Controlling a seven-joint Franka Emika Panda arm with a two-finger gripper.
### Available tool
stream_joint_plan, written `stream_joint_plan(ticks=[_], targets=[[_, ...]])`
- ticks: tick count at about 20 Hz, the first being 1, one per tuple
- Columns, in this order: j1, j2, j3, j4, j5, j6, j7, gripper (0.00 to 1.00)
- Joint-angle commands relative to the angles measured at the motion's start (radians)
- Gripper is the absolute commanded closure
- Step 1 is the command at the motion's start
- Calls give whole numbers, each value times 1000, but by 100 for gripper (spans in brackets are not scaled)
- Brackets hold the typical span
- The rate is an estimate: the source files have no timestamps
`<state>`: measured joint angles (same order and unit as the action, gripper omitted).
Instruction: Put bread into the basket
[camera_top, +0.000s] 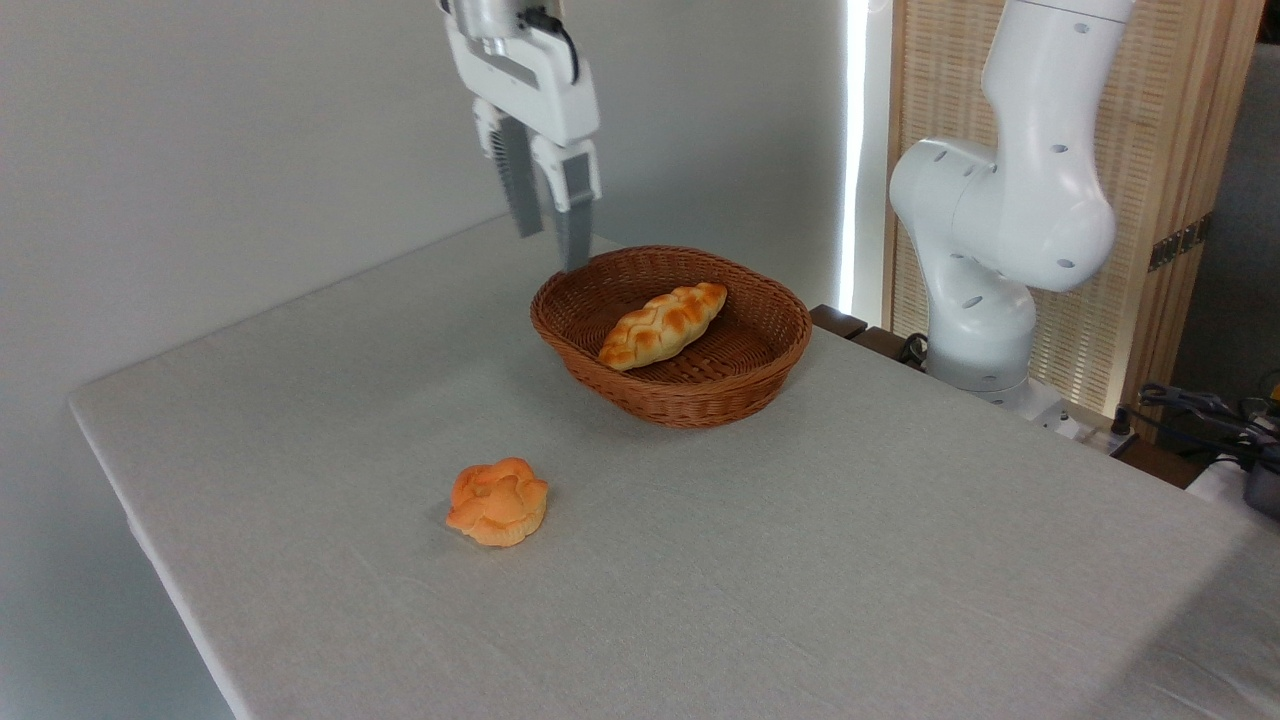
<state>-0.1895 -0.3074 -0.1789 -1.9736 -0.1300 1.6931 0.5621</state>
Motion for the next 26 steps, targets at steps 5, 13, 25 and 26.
stream_joint_plan(ticks=[5, 13, 25, 26], targets=[[179, 257, 6, 288, 12, -36, 153, 0], [168, 271, 90, 329, 12, -36, 179, 0], [98, 317, 143, 395, 69, -73, 165, 0], [70, 317, 176, 395, 72, -75, 163, 0]])
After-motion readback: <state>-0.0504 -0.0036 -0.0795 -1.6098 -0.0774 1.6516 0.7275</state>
